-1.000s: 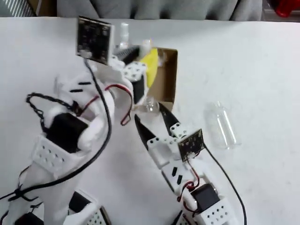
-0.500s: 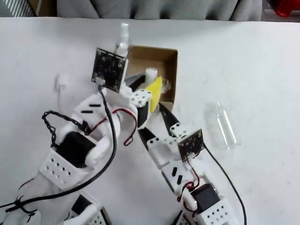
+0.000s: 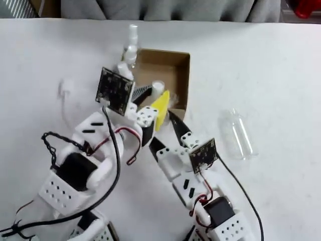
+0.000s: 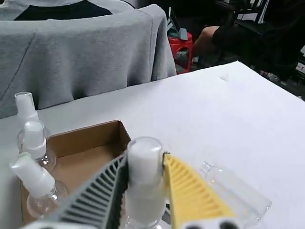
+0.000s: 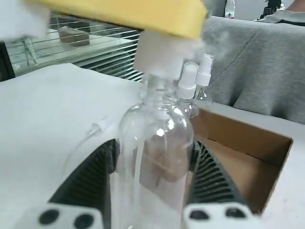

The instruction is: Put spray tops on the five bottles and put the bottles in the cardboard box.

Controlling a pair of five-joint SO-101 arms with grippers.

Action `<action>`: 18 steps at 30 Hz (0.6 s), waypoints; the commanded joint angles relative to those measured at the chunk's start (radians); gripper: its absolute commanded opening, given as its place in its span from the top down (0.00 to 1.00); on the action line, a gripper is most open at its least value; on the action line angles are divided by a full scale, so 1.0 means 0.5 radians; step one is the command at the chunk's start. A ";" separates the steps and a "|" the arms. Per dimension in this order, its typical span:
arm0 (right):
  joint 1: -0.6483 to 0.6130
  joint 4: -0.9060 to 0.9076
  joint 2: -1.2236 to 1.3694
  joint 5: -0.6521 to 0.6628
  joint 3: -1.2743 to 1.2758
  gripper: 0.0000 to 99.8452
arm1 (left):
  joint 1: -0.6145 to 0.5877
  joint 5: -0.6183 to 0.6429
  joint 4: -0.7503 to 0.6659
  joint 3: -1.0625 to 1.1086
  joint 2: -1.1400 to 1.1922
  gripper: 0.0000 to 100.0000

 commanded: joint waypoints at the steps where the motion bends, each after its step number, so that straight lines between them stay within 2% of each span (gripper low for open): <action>1: 0.002 0.005 -0.029 0.012 0.015 0.98 | 0.026 -0.080 -0.037 0.083 -0.103 0.98; 4: 0.002 0.005 -0.029 0.012 0.015 0.98 | 0.026 -0.071 -0.037 0.117 -0.140 0.95; 8: 0.002 0.005 -0.029 0.012 0.015 0.98 | 0.026 -0.015 -0.025 0.120 -0.167 0.82; 10: 0.002 0.005 -0.029 0.012 0.015 0.98 | 0.026 0.052 -0.025 0.120 -0.167 0.79; 18: 0.002 0.008 -0.029 0.012 0.015 0.98 | -0.029 0.071 -0.025 0.080 -0.167 0.80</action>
